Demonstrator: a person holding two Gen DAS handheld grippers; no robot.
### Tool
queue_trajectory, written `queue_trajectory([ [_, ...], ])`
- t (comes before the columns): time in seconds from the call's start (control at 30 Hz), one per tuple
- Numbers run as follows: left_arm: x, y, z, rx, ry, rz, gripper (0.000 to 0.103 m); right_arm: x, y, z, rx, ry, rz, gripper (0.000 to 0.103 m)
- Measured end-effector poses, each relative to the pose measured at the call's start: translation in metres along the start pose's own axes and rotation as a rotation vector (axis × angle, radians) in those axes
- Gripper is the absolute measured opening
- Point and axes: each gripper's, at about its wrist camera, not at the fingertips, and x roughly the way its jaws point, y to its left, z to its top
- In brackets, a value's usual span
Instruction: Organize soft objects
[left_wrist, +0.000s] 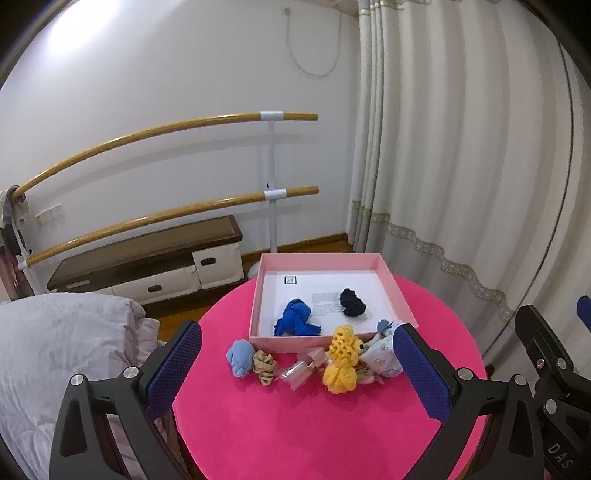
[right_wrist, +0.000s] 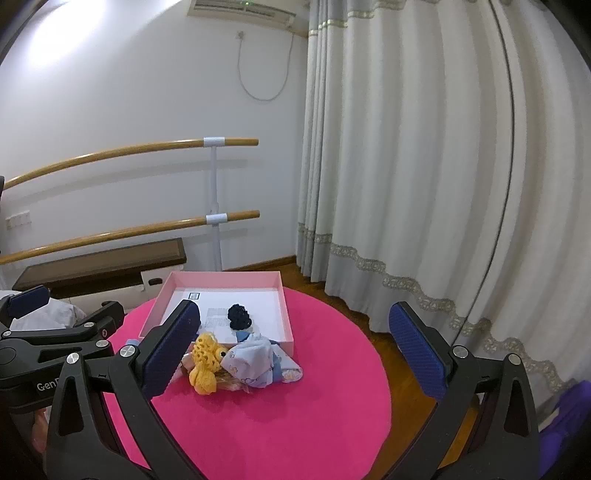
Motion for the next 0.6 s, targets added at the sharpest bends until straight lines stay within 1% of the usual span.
queue_trajectory([
  [0.27, 0.024, 0.008, -0.002, -0.007, 0.064, 0.025, 0.103, 0.022, 0.011, -0.007, -0.008, 0.066, 0.030, 0.103],
  [0.37, 0.036, 0.013, -0.003, -0.016, 0.098, 0.033, 0.103, 0.034, 0.017, -0.011, -0.015, 0.104, 0.057, 0.103],
  [0.6, 0.069, 0.028, -0.010, -0.040, 0.191, 0.077, 0.103, 0.067, 0.037, -0.027, -0.034, 0.212, 0.128, 0.103],
])
